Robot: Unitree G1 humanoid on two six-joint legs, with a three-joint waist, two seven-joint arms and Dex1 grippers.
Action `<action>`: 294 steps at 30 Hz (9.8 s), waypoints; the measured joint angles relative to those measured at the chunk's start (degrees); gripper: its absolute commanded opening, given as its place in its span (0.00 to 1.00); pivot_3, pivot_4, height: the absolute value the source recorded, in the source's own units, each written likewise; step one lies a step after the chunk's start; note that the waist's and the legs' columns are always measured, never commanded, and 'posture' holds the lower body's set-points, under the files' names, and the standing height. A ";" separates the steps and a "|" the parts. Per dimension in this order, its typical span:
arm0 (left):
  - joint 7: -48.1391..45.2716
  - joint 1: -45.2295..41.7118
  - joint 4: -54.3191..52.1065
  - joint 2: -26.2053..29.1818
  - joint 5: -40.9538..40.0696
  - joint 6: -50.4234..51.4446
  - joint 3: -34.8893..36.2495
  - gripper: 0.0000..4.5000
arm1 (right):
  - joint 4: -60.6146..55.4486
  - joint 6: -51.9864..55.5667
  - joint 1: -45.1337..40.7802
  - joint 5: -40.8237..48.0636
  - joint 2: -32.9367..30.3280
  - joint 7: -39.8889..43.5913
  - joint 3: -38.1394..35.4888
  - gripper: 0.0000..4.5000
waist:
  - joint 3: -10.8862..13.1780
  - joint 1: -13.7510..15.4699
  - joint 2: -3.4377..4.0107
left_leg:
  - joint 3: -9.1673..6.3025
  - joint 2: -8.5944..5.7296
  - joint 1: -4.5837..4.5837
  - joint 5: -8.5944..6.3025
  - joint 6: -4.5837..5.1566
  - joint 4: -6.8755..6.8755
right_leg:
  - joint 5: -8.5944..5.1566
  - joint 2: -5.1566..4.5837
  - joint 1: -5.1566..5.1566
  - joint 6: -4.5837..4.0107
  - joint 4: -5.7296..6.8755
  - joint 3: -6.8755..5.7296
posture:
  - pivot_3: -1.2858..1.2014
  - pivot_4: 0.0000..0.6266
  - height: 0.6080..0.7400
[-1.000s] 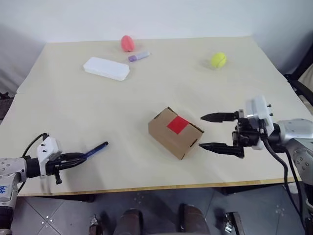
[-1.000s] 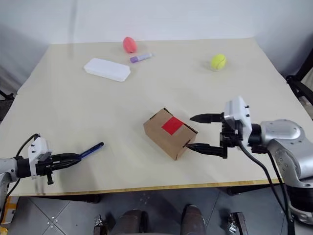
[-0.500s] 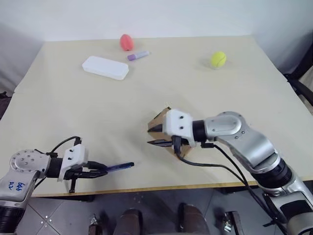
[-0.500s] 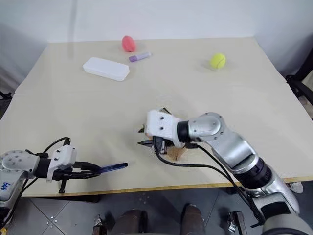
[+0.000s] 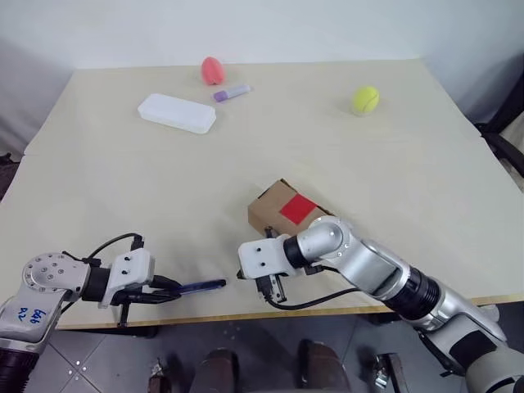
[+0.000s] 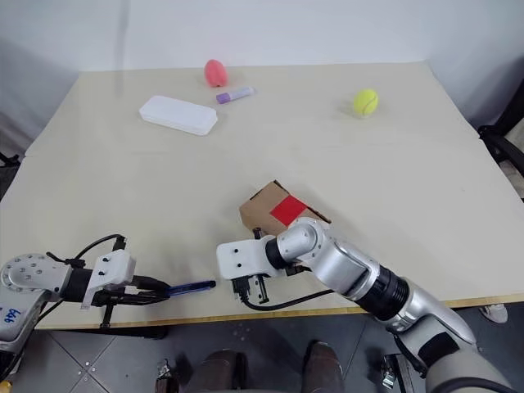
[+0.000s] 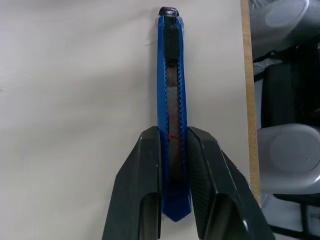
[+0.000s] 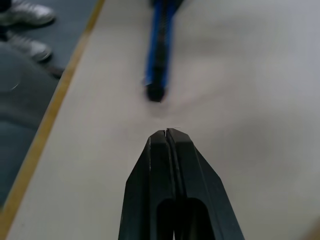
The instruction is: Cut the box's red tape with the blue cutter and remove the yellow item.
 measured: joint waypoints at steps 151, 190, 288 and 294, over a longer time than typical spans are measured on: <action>25.74 -27.04 22.62 -26.57 7.06 -35.46 -3.24 0.09 | 39.12 43.23 -32.65 23.95 9.87 -2.44 -25.79 0.04 | -0.33 -1.59 0.31 | 0.37 0.54 -0.10 -0.17 -0.27 -0.04 | 0.11 0.52 -0.48 -0.18 0.04 0.12 | 0.52 0.24 1.00; 21.44 -35.27 -4.03 -19.65 -9.18 22.19 -10.69 0.18 | 8.13 54.22 -17.38 31.09 0.18 -25.21 -53.72 0.04 | -0.26 -1.34 0.19 | 0.46 0.56 -0.09 -0.19 -0.29 -0.06 | 0.12 0.53 -0.53 -0.17 0.07 0.20 | 0.52 0.24 1.00; 19.91 -49.18 6.99 -26.79 4.15 36.85 -25.21 0.00 | -7.46 48.01 1.39 35.11 -13.42 -27.91 -45.21 0.04 | -0.20 1.75 0.09 | 0.67 0.54 -0.26 -0.34 -0.01 0.75 | 0.13 0.53 -0.45 -0.19 0.05 0.42 | 0.52 0.24 1.00; 20.03 -49.35 7.14 -26.89 4.26 36.91 -25.29 0.00 | -7.40 48.93 -0.59 35.60 -13.56 -27.72 -45.15 0.04 | -0.20 1.77 0.09 | 0.67 0.54 -0.26 -0.35 -0.01 0.78 | 0.13 0.53 -0.45 -0.19 0.05 0.43 | 0.52 0.24 1.00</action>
